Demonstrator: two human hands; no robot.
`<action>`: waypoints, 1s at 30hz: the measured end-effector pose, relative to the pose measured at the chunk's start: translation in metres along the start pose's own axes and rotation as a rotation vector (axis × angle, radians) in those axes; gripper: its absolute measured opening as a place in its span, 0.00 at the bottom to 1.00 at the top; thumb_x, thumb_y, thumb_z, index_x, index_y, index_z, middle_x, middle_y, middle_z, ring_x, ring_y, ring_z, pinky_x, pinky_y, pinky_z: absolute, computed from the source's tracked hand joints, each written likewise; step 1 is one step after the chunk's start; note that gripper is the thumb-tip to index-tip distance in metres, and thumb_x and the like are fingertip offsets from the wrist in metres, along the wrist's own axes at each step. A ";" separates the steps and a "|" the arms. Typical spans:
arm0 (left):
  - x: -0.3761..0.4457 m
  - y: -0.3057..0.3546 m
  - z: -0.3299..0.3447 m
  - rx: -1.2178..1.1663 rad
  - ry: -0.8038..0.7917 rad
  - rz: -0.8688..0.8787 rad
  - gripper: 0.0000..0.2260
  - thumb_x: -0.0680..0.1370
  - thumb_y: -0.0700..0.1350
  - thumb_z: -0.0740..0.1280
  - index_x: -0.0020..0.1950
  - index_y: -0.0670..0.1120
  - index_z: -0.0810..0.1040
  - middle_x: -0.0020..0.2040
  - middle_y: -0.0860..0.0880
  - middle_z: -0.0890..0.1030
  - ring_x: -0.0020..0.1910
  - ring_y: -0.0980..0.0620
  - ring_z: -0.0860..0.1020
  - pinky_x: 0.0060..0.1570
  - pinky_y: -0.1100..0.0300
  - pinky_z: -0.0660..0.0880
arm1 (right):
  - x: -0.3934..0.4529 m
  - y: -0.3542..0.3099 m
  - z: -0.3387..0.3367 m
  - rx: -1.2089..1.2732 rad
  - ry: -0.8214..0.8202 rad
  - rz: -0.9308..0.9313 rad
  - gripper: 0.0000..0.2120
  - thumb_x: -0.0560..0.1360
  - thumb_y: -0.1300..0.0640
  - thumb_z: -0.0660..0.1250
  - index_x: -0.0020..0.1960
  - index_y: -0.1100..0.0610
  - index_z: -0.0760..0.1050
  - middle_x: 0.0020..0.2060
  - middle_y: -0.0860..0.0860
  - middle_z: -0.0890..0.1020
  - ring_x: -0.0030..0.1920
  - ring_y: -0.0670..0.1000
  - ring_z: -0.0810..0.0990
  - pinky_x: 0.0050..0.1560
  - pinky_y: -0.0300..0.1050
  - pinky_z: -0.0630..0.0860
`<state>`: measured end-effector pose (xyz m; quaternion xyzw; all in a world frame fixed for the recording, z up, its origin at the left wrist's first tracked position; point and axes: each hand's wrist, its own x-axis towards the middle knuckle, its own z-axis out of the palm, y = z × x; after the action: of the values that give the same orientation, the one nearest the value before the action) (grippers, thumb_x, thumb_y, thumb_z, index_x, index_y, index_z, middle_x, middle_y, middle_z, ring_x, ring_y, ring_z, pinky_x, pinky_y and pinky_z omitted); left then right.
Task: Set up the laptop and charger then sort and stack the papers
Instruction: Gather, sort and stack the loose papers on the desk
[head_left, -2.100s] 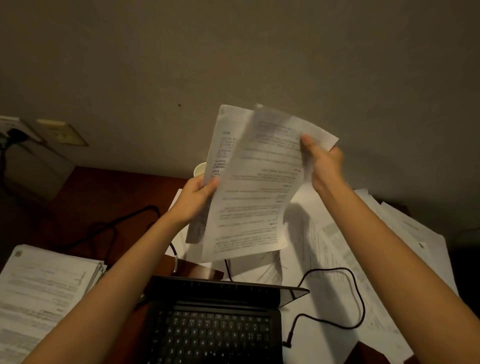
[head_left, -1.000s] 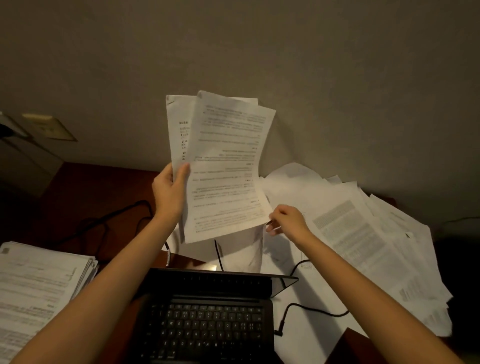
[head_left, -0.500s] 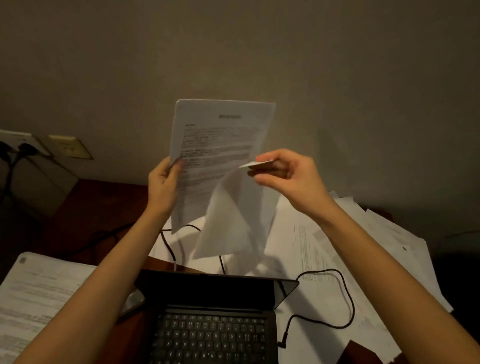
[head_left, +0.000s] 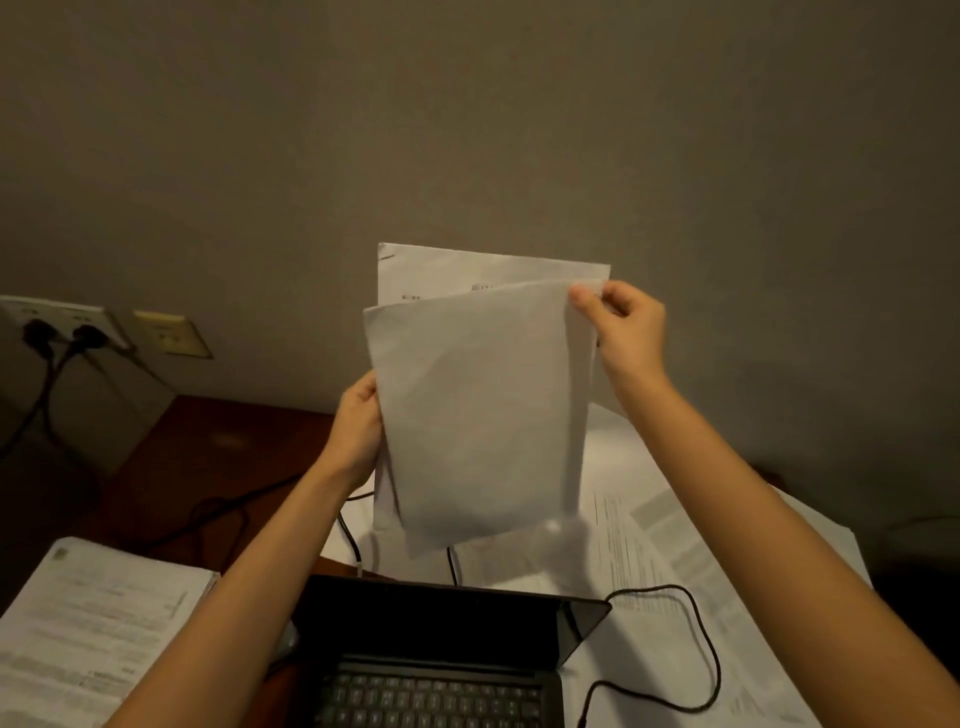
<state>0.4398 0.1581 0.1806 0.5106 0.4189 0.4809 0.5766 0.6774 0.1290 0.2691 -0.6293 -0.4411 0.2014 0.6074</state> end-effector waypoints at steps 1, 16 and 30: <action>0.001 -0.001 -0.001 -0.015 -0.008 -0.001 0.10 0.82 0.41 0.59 0.51 0.47 0.79 0.41 0.54 0.84 0.40 0.56 0.81 0.42 0.59 0.80 | -0.002 0.004 -0.001 0.003 0.011 0.021 0.14 0.72 0.56 0.71 0.38 0.68 0.76 0.32 0.54 0.74 0.36 0.49 0.71 0.38 0.45 0.68; 0.000 -0.025 -0.028 0.121 0.152 -0.039 0.10 0.76 0.38 0.69 0.56 0.41 0.78 0.48 0.51 0.82 0.48 0.53 0.81 0.46 0.65 0.79 | -0.007 0.020 0.055 0.279 0.057 0.200 0.04 0.76 0.55 0.67 0.47 0.49 0.72 0.34 0.54 0.76 0.34 0.48 0.75 0.36 0.42 0.75; 0.017 -0.070 -0.125 0.070 0.744 -0.082 0.12 0.78 0.38 0.66 0.62 0.41 0.75 0.54 0.49 0.79 0.47 0.62 0.79 0.46 0.70 0.76 | -0.058 0.209 0.125 -0.829 -0.977 0.589 0.17 0.75 0.61 0.68 0.63 0.60 0.73 0.59 0.54 0.76 0.57 0.53 0.76 0.51 0.41 0.72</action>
<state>0.3300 0.1966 0.0952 0.3032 0.6360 0.5956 0.3858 0.6127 0.1825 0.0328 -0.7397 -0.5149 0.4322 -0.0298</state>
